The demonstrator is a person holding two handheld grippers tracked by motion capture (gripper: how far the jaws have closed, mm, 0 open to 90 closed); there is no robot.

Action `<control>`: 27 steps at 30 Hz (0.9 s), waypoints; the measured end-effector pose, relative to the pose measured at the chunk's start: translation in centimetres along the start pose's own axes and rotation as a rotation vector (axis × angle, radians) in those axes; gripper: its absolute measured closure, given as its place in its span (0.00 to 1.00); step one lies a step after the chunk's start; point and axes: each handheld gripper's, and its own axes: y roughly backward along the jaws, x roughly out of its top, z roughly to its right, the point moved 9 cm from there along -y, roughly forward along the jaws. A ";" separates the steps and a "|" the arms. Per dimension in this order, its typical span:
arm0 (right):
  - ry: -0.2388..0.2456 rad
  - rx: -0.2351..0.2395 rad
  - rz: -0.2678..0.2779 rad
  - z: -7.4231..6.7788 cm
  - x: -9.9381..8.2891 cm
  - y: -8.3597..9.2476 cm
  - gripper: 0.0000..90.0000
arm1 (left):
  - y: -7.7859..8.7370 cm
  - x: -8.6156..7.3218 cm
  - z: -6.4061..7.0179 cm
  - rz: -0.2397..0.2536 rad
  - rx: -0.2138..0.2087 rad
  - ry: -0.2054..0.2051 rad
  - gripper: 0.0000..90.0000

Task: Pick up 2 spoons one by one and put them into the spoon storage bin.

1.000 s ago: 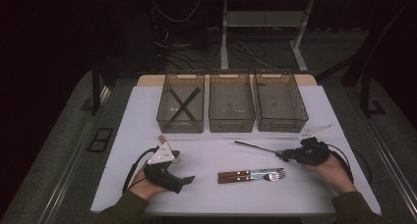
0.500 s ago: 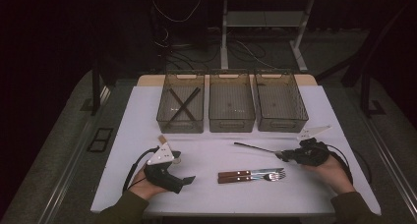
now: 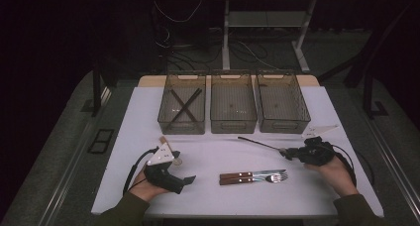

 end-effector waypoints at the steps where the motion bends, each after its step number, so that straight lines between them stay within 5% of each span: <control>1: -0.004 -0.003 0.003 0.0 0.1 0.1 0.98 | 0.0 0.0 0.0 -0.001 0.000 0.000 0.00; 27: -0.114 -0.091 0.134 0.0 6.1 1.8 0.98 | -0.3 0.0 0.1 0.001 0.001 -0.006 0.00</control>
